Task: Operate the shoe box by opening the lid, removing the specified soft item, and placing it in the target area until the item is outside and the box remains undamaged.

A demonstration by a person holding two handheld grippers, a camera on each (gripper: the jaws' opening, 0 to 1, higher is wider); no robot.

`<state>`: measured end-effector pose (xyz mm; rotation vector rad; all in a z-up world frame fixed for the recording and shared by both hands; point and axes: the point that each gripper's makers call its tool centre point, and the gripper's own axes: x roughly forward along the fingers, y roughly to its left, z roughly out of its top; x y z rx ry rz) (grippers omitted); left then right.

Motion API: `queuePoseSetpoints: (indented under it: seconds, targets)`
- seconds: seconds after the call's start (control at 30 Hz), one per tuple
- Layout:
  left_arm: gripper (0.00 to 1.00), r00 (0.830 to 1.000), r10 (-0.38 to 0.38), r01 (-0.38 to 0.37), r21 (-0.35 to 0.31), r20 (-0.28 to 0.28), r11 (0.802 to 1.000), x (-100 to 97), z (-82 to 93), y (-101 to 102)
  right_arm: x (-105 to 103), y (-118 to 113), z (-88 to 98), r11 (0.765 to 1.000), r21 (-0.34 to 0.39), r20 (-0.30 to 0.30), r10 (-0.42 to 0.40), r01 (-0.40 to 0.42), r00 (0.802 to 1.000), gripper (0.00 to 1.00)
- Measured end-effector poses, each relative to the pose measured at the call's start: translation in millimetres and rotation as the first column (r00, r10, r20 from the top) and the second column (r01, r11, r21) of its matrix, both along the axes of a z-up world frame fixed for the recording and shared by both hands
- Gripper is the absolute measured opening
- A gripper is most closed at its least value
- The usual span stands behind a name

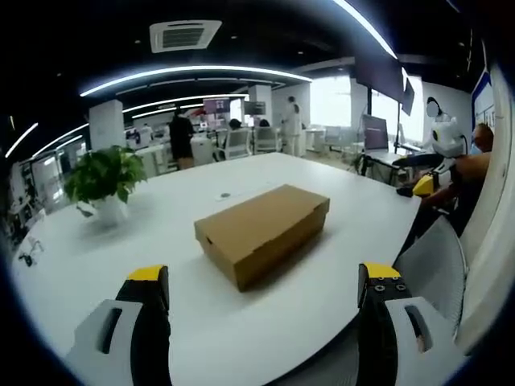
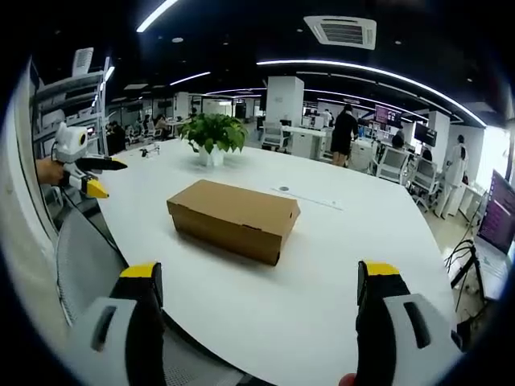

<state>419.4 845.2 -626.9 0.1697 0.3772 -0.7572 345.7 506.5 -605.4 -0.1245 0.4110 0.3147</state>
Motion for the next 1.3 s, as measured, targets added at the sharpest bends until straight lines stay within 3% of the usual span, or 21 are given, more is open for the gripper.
queuePoseSetpoints:
  seconds: [0.9,1.3]
  targets:
    - [1.00,1.000,0.015,-0.015,0.005,0.001,1.000,0.6,-3.3,4.0,1.1,-0.3,-0.1,1.000,0.011,0.002,0.000,0.000,1.000,0.96]
    - [1.00,1.000,0.017,-0.017,0.010,0.001,1.000,-3.3,5.8,-11.1,0.8,-1.3,-4.5,1.000,0.009,-0.010,0.008,-0.008,1.000,0.96]
